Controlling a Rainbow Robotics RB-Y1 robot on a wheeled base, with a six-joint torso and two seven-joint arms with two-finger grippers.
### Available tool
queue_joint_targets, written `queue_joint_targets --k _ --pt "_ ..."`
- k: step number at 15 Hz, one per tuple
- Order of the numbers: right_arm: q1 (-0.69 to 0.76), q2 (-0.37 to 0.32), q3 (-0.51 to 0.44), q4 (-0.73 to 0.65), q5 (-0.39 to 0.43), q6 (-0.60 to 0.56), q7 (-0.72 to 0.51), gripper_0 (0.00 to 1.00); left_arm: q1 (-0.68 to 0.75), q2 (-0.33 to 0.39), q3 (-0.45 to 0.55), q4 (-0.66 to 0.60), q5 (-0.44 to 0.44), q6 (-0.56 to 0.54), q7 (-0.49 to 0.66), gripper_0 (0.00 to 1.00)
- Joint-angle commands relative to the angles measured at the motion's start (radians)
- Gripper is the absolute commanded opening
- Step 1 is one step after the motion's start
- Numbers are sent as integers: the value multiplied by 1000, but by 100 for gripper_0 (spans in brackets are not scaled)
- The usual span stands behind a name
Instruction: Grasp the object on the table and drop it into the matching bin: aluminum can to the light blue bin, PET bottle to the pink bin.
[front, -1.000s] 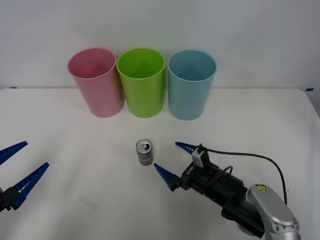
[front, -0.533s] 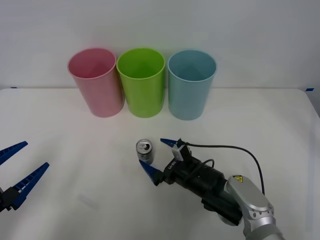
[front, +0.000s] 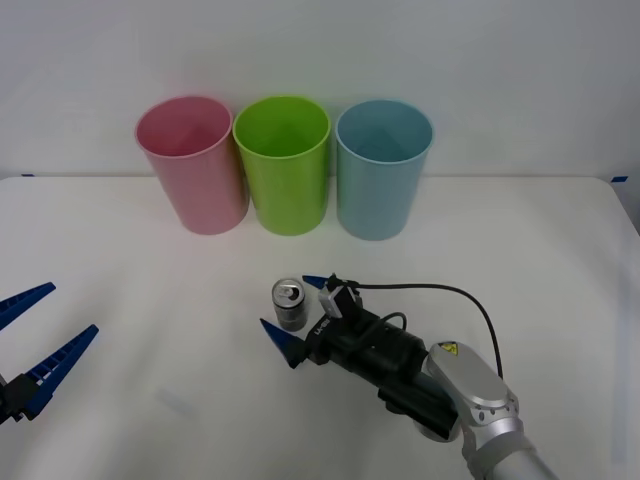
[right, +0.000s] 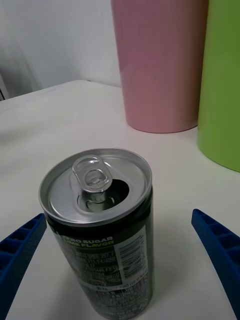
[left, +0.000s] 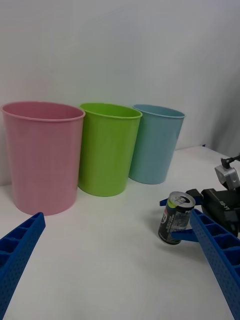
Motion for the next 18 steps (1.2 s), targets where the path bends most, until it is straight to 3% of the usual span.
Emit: queue_joint_targets --k 1,8,9,10,11,18 --pt "-7 5 16 0 0 23 4 100 0 0 0 0 0 0 0 100" --pt "-7 8 32 0 0 49 5 100 0 0 0 0 0 0 0 100" --pt "-9 8 30 -2 0 49 7 93 0 0 0 0 0 0 0 100" --pt "-7 8 32 0 0 49 7 10 0 0 0 0 0 0 0 100" --pt "-9 8 32 0 -2 49 7 0 0 0 0 0 0 0 0 100" --pt "-9 11 32 -2 -3 49 7 0 0 0 0 0 0 0 0 100"
